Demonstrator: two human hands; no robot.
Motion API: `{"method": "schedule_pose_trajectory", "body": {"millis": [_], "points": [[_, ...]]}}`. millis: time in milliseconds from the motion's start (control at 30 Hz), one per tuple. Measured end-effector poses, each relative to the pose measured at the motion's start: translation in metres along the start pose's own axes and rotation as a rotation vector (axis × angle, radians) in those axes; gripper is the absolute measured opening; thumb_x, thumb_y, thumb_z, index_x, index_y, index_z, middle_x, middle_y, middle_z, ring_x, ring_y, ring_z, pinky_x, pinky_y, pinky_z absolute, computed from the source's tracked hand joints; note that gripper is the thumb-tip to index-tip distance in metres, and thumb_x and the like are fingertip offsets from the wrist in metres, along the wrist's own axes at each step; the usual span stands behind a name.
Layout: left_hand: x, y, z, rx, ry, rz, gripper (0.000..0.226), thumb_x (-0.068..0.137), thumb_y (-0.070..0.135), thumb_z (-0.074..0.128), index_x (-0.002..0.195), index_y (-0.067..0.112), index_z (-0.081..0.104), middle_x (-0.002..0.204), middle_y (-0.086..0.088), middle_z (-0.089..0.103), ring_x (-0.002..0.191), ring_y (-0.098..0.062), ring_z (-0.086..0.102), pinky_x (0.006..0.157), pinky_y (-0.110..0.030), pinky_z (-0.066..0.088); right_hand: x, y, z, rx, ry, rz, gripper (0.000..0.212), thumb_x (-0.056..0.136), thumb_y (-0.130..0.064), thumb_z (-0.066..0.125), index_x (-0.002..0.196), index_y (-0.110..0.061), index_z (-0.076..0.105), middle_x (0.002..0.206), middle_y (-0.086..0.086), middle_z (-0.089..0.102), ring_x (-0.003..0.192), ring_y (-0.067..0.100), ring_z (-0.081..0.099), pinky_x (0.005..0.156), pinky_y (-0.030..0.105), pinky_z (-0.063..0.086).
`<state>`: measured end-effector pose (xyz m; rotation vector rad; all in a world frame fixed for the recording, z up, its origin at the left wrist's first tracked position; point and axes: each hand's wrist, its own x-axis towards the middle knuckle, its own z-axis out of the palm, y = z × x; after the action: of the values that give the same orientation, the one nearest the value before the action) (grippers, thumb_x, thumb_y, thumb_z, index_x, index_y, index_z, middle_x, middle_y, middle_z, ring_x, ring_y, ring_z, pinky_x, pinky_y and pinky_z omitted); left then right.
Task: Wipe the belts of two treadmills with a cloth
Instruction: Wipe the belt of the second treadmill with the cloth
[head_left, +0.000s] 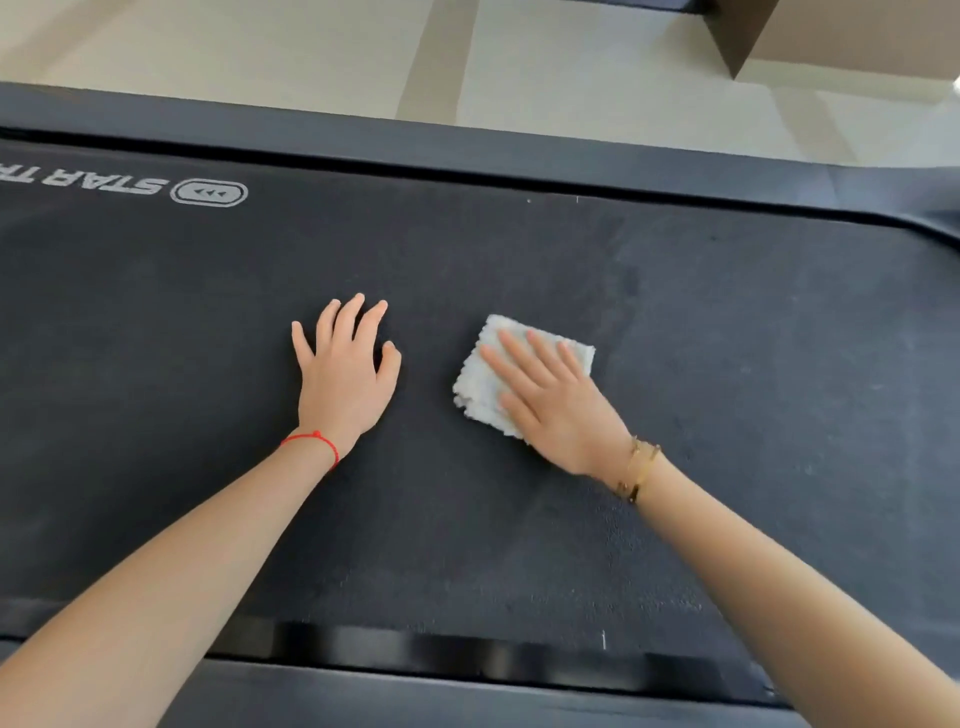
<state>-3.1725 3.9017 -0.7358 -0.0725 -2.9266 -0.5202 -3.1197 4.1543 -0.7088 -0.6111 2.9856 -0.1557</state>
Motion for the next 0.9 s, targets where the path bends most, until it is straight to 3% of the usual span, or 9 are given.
{"method": "schedule_pose_trajectory", "body": {"millis": [67,133,267,367,467,600,700,767,900], "points": [[0.0,0.0,0.0,-0.01,-0.002,-0.005,0.05,0.102,0.029,0.045,0.15,0.021,0.043,0.16,-0.004,0.035,0.151,-0.026,0.022,0.122,-0.062,0.007,0.013,0.019,-0.008,0.033,-0.018,0.184,0.053,0.108,-0.036,0.017,0.158,-0.029,0.0,0.166,-0.003,-0.004,0.153,0.026,-0.003,0.121,0.044,-0.001],[0.0,0.001,-0.001,-0.013,0.002,-0.003,0.049,0.101,0.028,0.045,0.15,0.02,0.043,0.16,-0.005,0.036,0.151,-0.027,0.023,0.122,-0.063,0.008,0.009,0.01,-0.006,0.015,-0.018,0.221,0.054,0.107,-0.036,0.015,0.158,-0.027,-0.001,0.166,-0.001,-0.004,0.152,0.029,-0.003,0.121,0.048,0.0],[-0.001,0.002,-0.002,-0.015,0.001,0.002,0.05,0.102,0.028,0.045,0.15,0.019,0.043,0.16,-0.006,0.036,0.151,-0.028,0.023,0.121,-0.063,0.007,-0.048,-0.054,0.009,0.017,-0.045,-0.011,0.055,0.106,-0.036,0.011,0.158,-0.025,-0.004,0.166,0.001,-0.006,0.152,0.03,-0.008,0.123,0.05,-0.003],[-0.003,0.001,-0.003,-0.016,-0.003,0.005,0.05,0.102,0.028,0.044,0.151,0.019,0.042,0.16,-0.007,0.034,0.151,-0.028,0.022,0.122,-0.063,0.007,-0.102,-0.098,0.017,0.067,-0.057,-0.177,0.056,0.106,-0.036,0.02,0.159,-0.026,0.002,0.166,0.0,-0.002,0.153,0.028,-0.005,0.123,0.049,-0.004],[-0.004,0.001,-0.004,-0.004,-0.018,0.017,0.051,0.103,0.029,0.042,0.153,0.019,0.04,0.162,-0.007,0.033,0.152,-0.028,0.021,0.122,-0.062,0.007,-0.128,-0.105,0.02,0.099,-0.073,-0.236,0.056,0.107,-0.037,0.024,0.158,-0.03,0.003,0.166,-0.006,-0.002,0.153,0.023,-0.006,0.123,0.046,-0.003],[-0.006,0.0,-0.007,-0.005,-0.035,0.023,0.051,0.104,0.029,0.041,0.154,0.019,0.037,0.163,-0.007,0.03,0.153,-0.027,0.018,0.123,-0.06,0.006,-0.107,-0.05,0.008,-0.026,-0.046,0.001,0.055,0.106,-0.035,0.015,0.157,-0.027,-0.003,0.165,-0.002,-0.006,0.153,0.025,-0.005,0.123,0.045,0.0],[-0.01,0.0,-0.008,-0.014,-0.035,0.018,0.05,0.105,0.028,0.039,0.154,0.018,0.037,0.163,-0.008,0.029,0.153,-0.027,0.018,0.124,-0.058,0.006,-0.08,-0.005,-0.006,0.044,-0.06,0.276,0.054,0.108,-0.035,0.016,0.156,-0.031,-0.006,0.165,-0.005,-0.012,0.152,0.025,-0.01,0.123,0.044,-0.005],[-0.014,0.001,-0.008,-0.027,-0.021,0.019,0.049,0.105,0.026,0.041,0.153,0.016,0.039,0.162,-0.01,0.031,0.153,-0.028,0.019,0.124,-0.057,0.007,-0.073,-0.008,-0.006,0.09,-0.052,0.326,0.054,0.107,-0.036,0.015,0.157,-0.032,-0.005,0.165,-0.005,-0.011,0.152,0.026,-0.011,0.122,0.046,-0.007],[-0.017,0.002,-0.007,-0.035,-0.006,0.024,0.047,0.104,0.024,0.043,0.151,0.015,0.043,0.16,-0.011,0.034,0.152,-0.029,0.022,0.123,-0.057,0.008,-0.105,-0.069,0.009,0.008,-0.042,0.052,0.056,0.104,-0.036,0.012,0.158,-0.026,0.003,0.166,0.0,0.0,0.153,0.029,-0.002,0.123,0.048,0.0]]}}
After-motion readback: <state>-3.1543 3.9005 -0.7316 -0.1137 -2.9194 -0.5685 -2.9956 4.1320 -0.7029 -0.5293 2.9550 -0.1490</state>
